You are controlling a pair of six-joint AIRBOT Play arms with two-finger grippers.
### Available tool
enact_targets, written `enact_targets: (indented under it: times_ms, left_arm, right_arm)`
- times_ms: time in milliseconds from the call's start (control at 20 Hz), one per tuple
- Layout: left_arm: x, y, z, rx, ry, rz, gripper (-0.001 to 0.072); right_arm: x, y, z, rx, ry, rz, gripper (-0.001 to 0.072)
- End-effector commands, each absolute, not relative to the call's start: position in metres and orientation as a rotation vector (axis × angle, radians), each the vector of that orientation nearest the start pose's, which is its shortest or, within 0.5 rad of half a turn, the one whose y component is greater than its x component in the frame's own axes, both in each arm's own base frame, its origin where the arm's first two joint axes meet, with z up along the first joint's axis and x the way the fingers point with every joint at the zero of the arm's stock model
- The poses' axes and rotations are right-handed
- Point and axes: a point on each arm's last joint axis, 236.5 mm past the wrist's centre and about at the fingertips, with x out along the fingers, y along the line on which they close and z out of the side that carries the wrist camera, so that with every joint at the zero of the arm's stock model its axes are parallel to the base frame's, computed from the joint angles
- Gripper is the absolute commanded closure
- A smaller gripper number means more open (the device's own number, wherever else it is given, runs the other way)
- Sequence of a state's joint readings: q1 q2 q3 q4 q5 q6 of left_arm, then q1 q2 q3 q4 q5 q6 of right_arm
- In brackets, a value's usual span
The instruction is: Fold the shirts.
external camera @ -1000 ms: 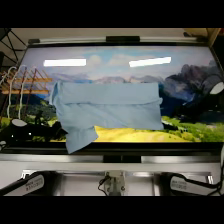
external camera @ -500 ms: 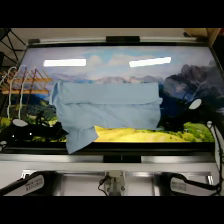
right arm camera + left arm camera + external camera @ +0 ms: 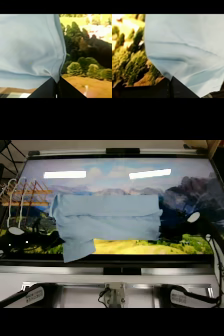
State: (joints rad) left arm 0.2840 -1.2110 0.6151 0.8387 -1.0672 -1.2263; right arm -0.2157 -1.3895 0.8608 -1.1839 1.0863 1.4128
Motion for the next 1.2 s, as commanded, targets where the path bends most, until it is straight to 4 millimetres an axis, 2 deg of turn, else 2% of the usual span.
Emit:
enact_targets:
  times_ms: [0, 100, 250, 350, 450, 550, 700, 800, 1000, 1050, 1100, 1150]
  left_arm:
    - [0.318, -0.054, -0.028, -0.598, 1.286, -0.386, 0.0682]
    - [0.353, -0.045, 0.008, -0.573, 1.197, -0.372, 0.0683]
    - [0.405, -0.051, 0.041, -0.497, 1.119, -0.421, 0.0683]
    - [0.444, -0.051, 0.048, -0.511, 1.103, -0.417, 0.0682]
    - [0.484, -0.042, 0.048, -0.549, 1.088, -0.389, 0.0682]
    - [0.518, -0.031, 0.040, -0.607, 1.084, -0.348, 0.0682]
    - [0.546, -0.028, 0.008, -0.655, 1.113, -0.321, 0.0682]
    - [0.559, -0.026, -0.017, -0.693, 1.115, -0.277, 0.0682]
    - [0.570, -0.035, -0.056, -0.719, 1.134, -0.240, 0.0679]
    - [0.571, -0.040, -0.062, -0.730, 1.144, -0.236, 0.0590]
    - [0.570, -0.045, -0.064, -0.727, 1.151, -0.242, 0.0344]
    - [0.569, -0.046, -0.062, -0.726, 1.155, -0.249, 0.0064]
  right_arm:
    - [0.334, 0.008, -0.071, 0.397, 1.416, 0.115, 0.0667]
    - [0.364, -0.002, -0.043, 0.343, 1.320, 0.096, 0.0667]
    - [0.430, 0.008, -0.009, 0.285, 1.153, 0.116, 0.0667]
    - [0.476, 0.017, -0.002, 0.287, 1.085, 0.116, 0.0667]
    - [0.511, 0.016, -0.010, 0.327, 1.074, 0.096, 0.0667]
    - [0.539, 0.013, -0.023, 0.349, 1.070, 0.082, 0.0667]
    - [0.567, 0.016, -0.043, 0.360, 1.058, 0.082, 0.0667]
    - [0.576, 0.016, -0.058, 0.374, 1.055, 0.068, 0.0666]
    - [0.572, 0.020, -0.086, 0.408, 1.106, 0.048, 0.0654]
    - [0.571, 0.021, -0.087, 0.407, 1.111, 0.051, 0.0548]
    - [0.570, 0.022, -0.085, 0.405, 1.117, 0.060, 0.0284]
    - [0.563, 0.023, -0.080, 0.369, 1.135, 0.095, 0.0122]
